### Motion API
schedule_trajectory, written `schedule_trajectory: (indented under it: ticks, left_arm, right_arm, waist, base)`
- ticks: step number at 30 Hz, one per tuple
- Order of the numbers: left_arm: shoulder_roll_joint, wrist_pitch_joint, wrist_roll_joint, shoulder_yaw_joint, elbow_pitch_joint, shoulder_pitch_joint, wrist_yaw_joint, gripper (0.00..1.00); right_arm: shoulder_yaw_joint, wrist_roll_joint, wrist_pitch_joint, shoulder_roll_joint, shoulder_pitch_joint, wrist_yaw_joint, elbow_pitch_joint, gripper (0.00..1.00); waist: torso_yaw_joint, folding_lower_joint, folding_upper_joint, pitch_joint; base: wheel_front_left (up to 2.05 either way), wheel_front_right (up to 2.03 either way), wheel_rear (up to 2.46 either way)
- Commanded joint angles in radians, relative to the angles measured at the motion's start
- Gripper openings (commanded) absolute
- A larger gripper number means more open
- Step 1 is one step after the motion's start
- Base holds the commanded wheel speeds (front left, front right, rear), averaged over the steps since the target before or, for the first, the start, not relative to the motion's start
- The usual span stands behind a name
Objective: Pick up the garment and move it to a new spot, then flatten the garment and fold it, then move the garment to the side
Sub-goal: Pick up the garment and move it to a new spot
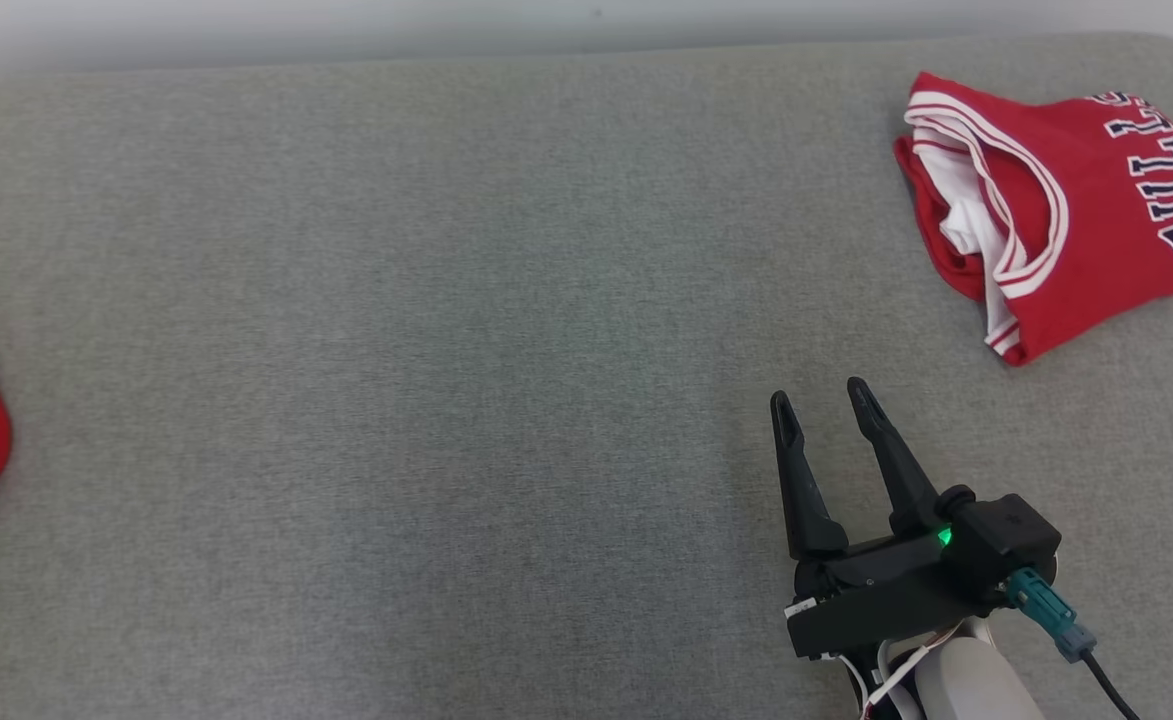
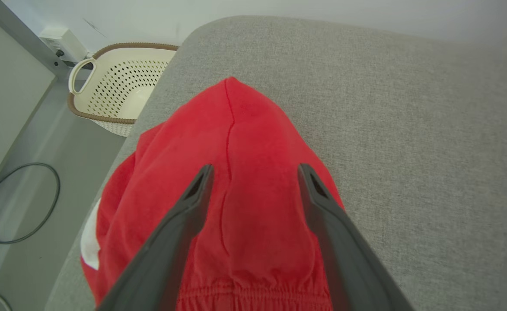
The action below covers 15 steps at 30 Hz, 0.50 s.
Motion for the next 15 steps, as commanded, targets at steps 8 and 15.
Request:
schedule_trajectory:
  ticks: [8, 15]
  left_arm:
    - [0.003, 0.087, -0.032, -0.049, 0.114, 0.004, 0.001, 0.00]
    - [0.003, 0.009, -0.031, -0.085, 0.094, 0.006, 0.001, 0.00]
  right_arm:
    - [0.001, -0.011, 0.000, 0.000, -0.012, 0.001, 0.006, 1.00]
    - [0.001, -0.015, 0.000, 0.000, -0.003, 0.001, 0.019, 1.00]
  waist:
    - [-0.015, -0.0002, -0.0001, 0.014]
    - [0.000, -0.0002, -0.0001, -0.005]
  base:
    - [0.00, 0.00, 0.00]
    - [0.00, 0.00, 0.00]
